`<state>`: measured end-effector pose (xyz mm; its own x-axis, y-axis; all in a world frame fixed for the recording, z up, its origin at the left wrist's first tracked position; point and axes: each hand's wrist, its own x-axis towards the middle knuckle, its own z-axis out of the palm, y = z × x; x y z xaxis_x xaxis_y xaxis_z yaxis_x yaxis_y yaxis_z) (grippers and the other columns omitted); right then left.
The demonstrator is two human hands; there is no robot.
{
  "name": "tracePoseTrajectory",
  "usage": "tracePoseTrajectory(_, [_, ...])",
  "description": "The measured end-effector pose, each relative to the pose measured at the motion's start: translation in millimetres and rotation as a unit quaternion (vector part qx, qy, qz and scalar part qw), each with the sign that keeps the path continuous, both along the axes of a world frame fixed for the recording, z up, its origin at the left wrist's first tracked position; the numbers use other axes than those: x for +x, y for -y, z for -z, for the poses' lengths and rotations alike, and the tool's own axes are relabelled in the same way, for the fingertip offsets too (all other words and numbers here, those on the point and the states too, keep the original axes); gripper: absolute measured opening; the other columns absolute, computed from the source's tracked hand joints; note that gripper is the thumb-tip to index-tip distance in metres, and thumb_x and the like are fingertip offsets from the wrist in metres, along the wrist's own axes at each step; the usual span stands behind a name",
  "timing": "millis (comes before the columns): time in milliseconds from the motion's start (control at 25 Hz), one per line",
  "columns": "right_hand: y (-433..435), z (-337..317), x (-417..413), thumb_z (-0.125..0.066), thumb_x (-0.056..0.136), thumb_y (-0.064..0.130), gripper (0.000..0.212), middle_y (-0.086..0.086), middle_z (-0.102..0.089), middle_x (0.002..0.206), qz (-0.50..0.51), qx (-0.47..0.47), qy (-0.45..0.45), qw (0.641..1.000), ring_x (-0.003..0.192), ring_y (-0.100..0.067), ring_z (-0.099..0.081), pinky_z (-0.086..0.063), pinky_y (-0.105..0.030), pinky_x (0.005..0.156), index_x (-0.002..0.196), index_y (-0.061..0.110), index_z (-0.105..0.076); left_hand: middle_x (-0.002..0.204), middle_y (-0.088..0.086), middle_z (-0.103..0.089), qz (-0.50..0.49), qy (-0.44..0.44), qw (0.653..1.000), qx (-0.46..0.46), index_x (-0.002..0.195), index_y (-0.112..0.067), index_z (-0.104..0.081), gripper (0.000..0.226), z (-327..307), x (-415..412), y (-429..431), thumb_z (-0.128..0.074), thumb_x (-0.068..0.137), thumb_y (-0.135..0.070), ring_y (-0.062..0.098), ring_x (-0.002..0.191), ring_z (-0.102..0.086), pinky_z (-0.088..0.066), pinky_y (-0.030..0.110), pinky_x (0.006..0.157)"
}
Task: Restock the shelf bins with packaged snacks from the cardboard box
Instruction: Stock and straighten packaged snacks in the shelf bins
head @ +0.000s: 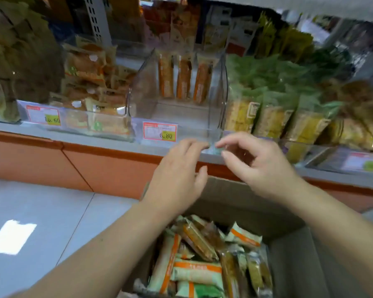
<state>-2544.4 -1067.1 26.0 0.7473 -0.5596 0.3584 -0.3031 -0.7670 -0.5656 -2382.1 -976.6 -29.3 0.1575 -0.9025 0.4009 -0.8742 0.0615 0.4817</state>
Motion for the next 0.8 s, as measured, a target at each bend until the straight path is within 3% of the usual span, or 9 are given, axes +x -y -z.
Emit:
tracePoseTrajectory(80, [-7, 55, -33, -0.061, 0.092, 0.028, 0.017, 0.024, -0.063, 0.092, 0.027, 0.096, -0.141, 0.985, 0.082, 0.006, -0.057, -0.040, -0.016, 0.075, 0.107, 0.035, -0.065, 0.142, 0.004, -0.041, 0.019, -0.007, 0.986, 0.163, 0.141, -0.019, -0.041, 0.055, 37, -23, -9, -0.059, 0.089, -0.027, 0.024, 0.130, -0.044, -0.042, 0.042, 0.105])
tracePoseTrajectory(160, [-5, 117, -62, -0.062, 0.092, 0.029, 0.021, 0.019, -0.066, 0.104, 0.072, 0.188, -0.274, 0.940, 0.082, 0.007, -0.054, -0.039, -0.017, 0.076, 0.112, 0.034, -0.065, 0.156, 0.008, -0.022, 0.024, 0.041, 0.927, 0.371, 0.151, -0.020, -0.025, 0.070, 76, -33, -21, -0.059, 0.091, -0.031, 0.030, 0.141, -0.032, -0.036, 0.045, 0.111])
tracePoseTrajectory(280, [-15, 189, -92, -0.063, 0.088, 0.038, 0.027, 0.000, -0.065, 0.122, 0.111, 0.268, -0.401, 0.869, 0.102, -0.012, -0.060, -0.043, -0.023, 0.078, 0.113, 0.028, -0.062, 0.153, 0.019, -0.025, -0.005, 0.045, 0.853, 0.520, 0.154, -0.015, -0.016, 0.079, 115, -40, -39, -0.061, 0.091, -0.031, 0.036, 0.136, -0.040, -0.036, 0.041, 0.111])
tracePoseTrajectory(360, [-31, 221, -99, -0.068, 0.084, 0.046, 0.059, -0.004, -0.055, 0.136, 0.114, 0.332, -0.437, 0.828, 0.120, -0.020, -0.055, -0.043, -0.026, 0.091, 0.132, 0.018, -0.049, 0.144, 0.020, -0.036, -0.058, 0.022, 0.831, 0.552, 0.154, -0.015, -0.011, 0.080, 132, -40, -46, -0.059, 0.093, -0.031, 0.034, 0.130, -0.048, -0.039, 0.038, 0.108])
tracePoseTrajectory(440, [-43, 235, -98, -0.076, 0.079, 0.044, 0.081, -0.005, -0.050, 0.140, 0.164, 0.407, -0.385, 0.812, 0.126, -0.021, -0.050, -0.040, -0.027, 0.098, 0.142, 0.012, -0.035, 0.144, 0.018, -0.034, -0.085, 0.050, 0.824, 0.558, 0.156, -0.018, -0.001, 0.084, 137, -43, -45, -0.057, 0.093, -0.028, 0.033, 0.129, -0.047, -0.040, 0.039, 0.105])
tracePoseTrajectory(560, [-47, 243, -99, -0.077, 0.079, 0.036, 0.072, -0.004, -0.055, 0.130, 0.203, 0.446, -0.350, 0.798, 0.114, -0.019, -0.055, -0.043, -0.026, 0.091, 0.135, 0.013, -0.038, 0.146, 0.014, -0.027, -0.004, 0.251, 0.856, 0.453, 0.156, -0.026, -0.004, 0.078, 135, -51, -29, -0.050, 0.094, -0.022, 0.033, 0.130, -0.037, -0.040, 0.042, 0.100])
tracePoseTrajectory(640, [-51, 242, -103, -0.076, 0.081, 0.034, 0.062, -0.001, -0.058, 0.125, 0.195, 0.462, -0.348, 0.792, 0.103, -0.014, -0.055, -0.044, -0.024, 0.088, 0.131, 0.015, -0.045, 0.156, 0.014, -0.018, 0.111, 0.359, 0.837, 0.398, 0.155, -0.028, -0.011, 0.066, 138, -54, -15, -0.044, 0.098, -0.022, 0.035, 0.141, -0.023, -0.030, 0.047, 0.112])
tracePoseTrajectory(720, [-56, 247, -108, -0.076, 0.080, 0.035, 0.056, 0.005, -0.060, 0.118, 0.205, 0.482, -0.307, 0.795, 0.099, -0.010, -0.055, -0.046, -0.024, 0.088, 0.127, 0.019, -0.049, 0.156, 0.013, -0.025, 0.170, 0.410, 0.797, 0.409, 0.150, -0.022, -0.029, 0.052, 149, -56, -5, -0.042, 0.100, -0.026, 0.034, 0.143, -0.023, -0.023, 0.050, 0.115])
tracePoseTrajectory(800, [-58, 243, -112, -0.077, 0.078, 0.040, 0.052, 0.010, -0.060, 0.107, 0.220, 0.524, -0.244, 0.786, 0.094, -0.007, -0.058, -0.048, -0.023, 0.082, 0.120, 0.025, -0.050, 0.144, 0.010, -0.042, 0.155, 0.401, 0.793, 0.432, 0.140, -0.017, -0.043, 0.042, 157, -59, -5, -0.045, 0.100, -0.028, 0.032, 0.132, -0.036, -0.032, 0.046, 0.107])
